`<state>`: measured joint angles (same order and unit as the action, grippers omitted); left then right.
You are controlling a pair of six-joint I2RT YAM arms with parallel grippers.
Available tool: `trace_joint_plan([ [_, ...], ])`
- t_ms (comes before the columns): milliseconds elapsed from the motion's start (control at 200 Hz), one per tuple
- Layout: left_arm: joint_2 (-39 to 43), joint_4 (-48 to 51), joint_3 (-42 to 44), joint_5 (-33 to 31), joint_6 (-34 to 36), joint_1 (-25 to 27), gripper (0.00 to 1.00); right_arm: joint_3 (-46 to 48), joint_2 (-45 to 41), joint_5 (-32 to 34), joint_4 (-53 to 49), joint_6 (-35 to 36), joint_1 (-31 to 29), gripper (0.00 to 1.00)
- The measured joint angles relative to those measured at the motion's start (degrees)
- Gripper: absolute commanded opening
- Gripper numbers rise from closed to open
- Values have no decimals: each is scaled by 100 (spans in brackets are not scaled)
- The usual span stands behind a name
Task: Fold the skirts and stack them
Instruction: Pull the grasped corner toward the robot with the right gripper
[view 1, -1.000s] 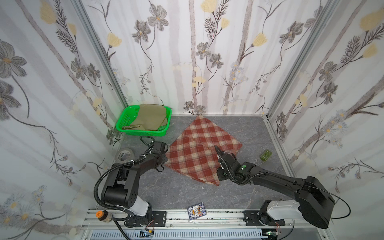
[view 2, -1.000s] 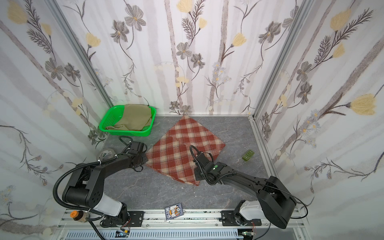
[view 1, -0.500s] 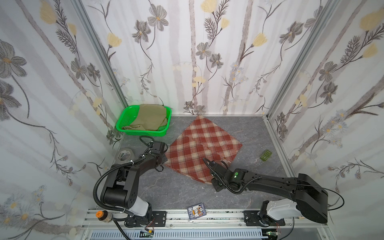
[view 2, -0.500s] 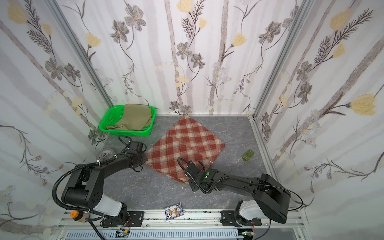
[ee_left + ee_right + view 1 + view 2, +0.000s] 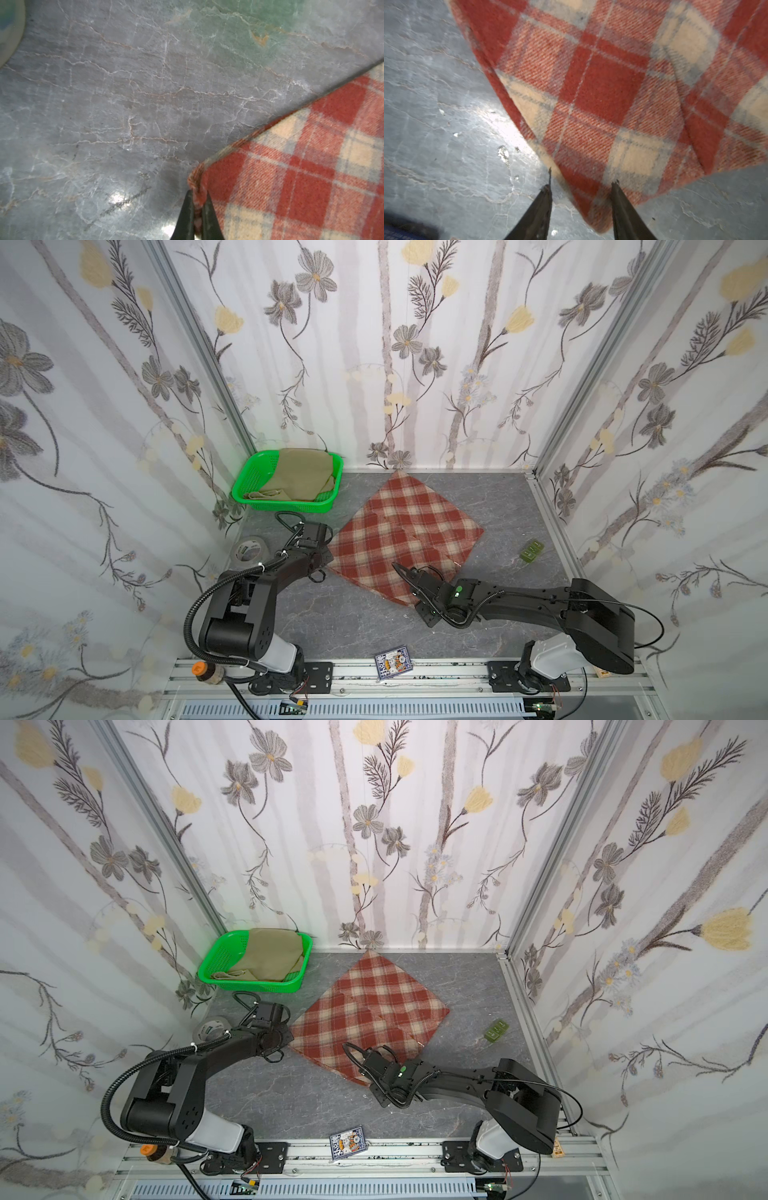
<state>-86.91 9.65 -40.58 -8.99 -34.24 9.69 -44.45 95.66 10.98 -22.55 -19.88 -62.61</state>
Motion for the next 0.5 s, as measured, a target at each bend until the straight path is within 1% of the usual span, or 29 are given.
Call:
trace_joint_plan([
  [105, 24, 0, 0, 13, 0, 0, 0, 4, 109, -9, 11, 52, 0, 46],
  [225, 68, 0, 4, 26, 0, -11, 0, 9, 203, -9, 33, 92, 0, 41],
  [255, 81, 0, 7, 35, 0, -15, 0, 7, 219, -7, 44, 94, 0, 36],
  [390, 103, 2, 9, 48, 2, -37, 0, -35, 306, 59, 63, 114, 0, 0],
  [500, 184, 9, 9, 85, 2, -48, 0, -57, 319, 94, 85, 101, 0, 0],
])
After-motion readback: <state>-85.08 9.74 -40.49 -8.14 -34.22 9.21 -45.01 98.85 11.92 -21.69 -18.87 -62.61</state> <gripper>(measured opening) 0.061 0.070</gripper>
